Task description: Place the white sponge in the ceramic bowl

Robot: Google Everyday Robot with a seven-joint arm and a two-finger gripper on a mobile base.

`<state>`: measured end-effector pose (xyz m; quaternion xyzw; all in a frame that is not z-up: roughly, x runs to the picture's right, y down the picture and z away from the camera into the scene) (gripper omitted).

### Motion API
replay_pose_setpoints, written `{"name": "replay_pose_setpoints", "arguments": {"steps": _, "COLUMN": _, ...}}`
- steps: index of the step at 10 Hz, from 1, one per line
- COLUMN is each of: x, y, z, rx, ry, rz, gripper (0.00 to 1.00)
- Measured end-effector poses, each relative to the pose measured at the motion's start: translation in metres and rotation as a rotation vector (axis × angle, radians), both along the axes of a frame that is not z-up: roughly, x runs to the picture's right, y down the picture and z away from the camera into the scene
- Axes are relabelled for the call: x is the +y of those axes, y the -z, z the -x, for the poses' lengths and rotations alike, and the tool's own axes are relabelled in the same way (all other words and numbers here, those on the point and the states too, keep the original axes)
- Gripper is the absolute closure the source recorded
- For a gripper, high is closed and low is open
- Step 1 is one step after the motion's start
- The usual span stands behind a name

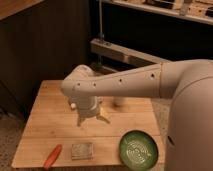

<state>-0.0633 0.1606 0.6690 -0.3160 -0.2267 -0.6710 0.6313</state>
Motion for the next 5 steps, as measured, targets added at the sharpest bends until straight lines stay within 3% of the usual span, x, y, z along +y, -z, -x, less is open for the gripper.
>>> {"name": "replay_pose_setpoints", "arguments": {"steps": 5, "x": 0.0124, "y": 0.0083, "z": 0.0026, "rx": -0.017, "ry": 0.046, "rz": 0.03, "gripper": 0.2}}
